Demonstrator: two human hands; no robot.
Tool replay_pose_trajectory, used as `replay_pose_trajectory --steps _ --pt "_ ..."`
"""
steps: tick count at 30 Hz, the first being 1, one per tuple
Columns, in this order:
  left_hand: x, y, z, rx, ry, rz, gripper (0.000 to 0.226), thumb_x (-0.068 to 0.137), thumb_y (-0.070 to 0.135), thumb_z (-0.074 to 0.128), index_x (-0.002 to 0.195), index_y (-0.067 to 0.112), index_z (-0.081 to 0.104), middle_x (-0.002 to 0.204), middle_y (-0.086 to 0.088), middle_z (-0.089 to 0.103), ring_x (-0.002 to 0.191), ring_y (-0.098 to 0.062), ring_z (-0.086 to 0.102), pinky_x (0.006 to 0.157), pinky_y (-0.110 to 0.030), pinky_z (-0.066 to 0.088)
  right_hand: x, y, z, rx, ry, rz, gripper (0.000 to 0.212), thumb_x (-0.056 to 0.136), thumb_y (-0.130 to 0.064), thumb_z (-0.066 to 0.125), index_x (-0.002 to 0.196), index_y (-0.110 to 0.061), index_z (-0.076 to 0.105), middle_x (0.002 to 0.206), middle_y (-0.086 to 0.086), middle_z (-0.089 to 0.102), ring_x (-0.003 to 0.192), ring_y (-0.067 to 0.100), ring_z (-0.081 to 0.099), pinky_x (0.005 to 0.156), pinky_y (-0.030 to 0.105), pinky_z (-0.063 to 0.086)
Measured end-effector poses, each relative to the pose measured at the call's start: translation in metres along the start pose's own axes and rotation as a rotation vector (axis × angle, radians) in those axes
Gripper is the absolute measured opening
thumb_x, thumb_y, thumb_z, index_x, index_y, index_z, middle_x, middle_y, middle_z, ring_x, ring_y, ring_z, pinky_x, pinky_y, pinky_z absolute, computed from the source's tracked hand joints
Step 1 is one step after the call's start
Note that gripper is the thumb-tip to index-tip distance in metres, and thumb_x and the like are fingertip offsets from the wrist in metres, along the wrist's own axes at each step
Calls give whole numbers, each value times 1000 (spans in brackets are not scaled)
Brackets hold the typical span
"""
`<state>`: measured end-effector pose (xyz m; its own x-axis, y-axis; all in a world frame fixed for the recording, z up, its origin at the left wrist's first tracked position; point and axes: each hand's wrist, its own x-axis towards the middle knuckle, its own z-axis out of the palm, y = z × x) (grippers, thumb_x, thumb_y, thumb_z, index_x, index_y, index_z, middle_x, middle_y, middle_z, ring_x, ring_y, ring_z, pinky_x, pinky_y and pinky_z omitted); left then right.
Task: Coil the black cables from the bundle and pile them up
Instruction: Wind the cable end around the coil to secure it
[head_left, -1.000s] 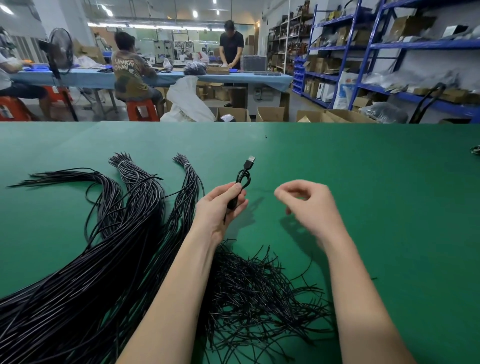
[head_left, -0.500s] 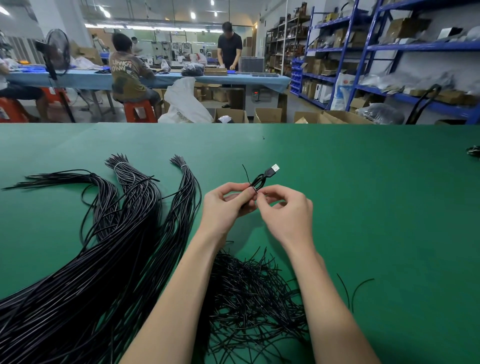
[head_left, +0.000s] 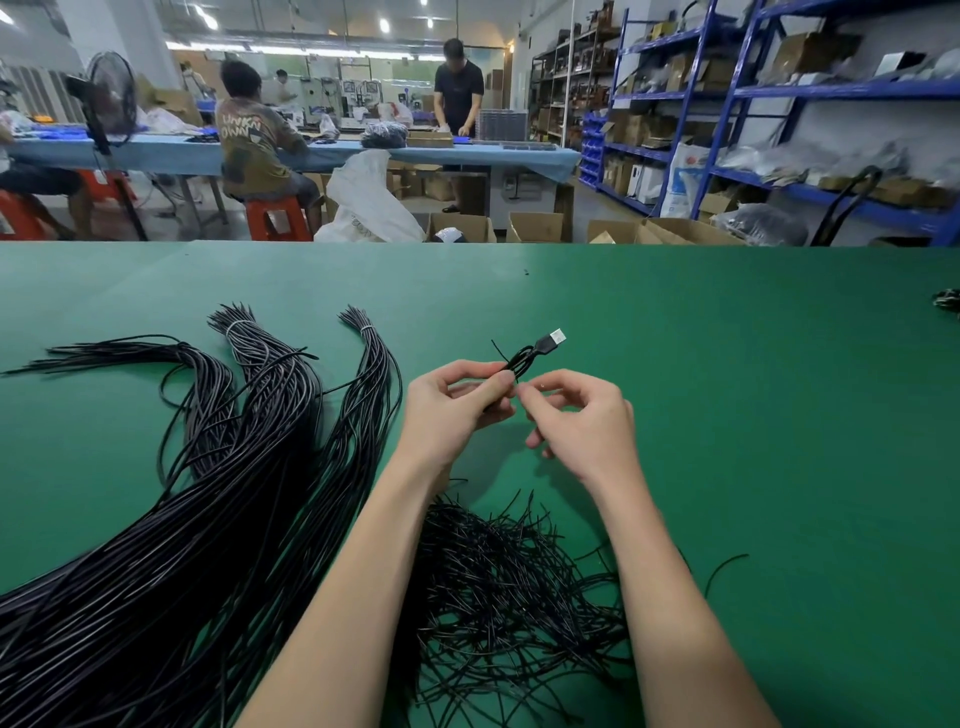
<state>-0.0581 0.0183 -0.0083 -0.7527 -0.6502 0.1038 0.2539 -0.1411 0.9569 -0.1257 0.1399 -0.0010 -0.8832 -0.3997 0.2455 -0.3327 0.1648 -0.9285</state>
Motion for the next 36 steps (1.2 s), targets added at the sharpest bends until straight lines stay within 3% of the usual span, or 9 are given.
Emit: replay_pose_trajectory --steps 5,10,14,22,29,36 --pt "-2 0 1 24 -33 0 3 87 2 74 90 4 74 70 -7 72 61 -12 65 75 -28 61 1 -3 1 340 -89 214 13 91 -18 75 92 -6 75 62 -3 71 47 9 61 43 18 43" --pt "-2 3 2 2 -72 -15 4 88 1 72 89 4 73 73 -9 72 63 -14 65 74 -27 60 3 -4 -2 550 -156 360 11 89 -10 75 98 -5 76 59 -7 64 48 4 59 43 14 43" --pt "-2 4 3 11 -124 -45 9 92 -2 64 89 1 72 75 -9 71 67 -14 66 74 -27 60 4 -4 -3 573 -139 395 1 87 -8 76 88 -8 75 59 -4 67 49 4 60 45 14 47" --pt "-2 -2 7 90 -116 8 14 97 6 63 95 -4 72 77 -9 74 74 -12 70 76 -24 59 6 0 3 465 -19 295 6 88 -9 76 86 -5 73 61 0 70 51 4 62 48 17 49" --pt "-1 -3 7 42 -60 -34 15 94 12 67 84 3 76 79 -14 73 77 -19 70 79 -29 60 7 1 -3 442 -137 288 2 90 -10 74 88 -9 75 68 -1 73 58 3 63 56 20 55" --pt "-3 -2 10 -90 -1 -125 9 91 7 68 93 2 75 85 -16 75 75 -18 71 74 -25 59 6 4 -14 609 -274 351 6 92 0 69 98 -2 70 80 7 75 70 11 69 65 31 63"
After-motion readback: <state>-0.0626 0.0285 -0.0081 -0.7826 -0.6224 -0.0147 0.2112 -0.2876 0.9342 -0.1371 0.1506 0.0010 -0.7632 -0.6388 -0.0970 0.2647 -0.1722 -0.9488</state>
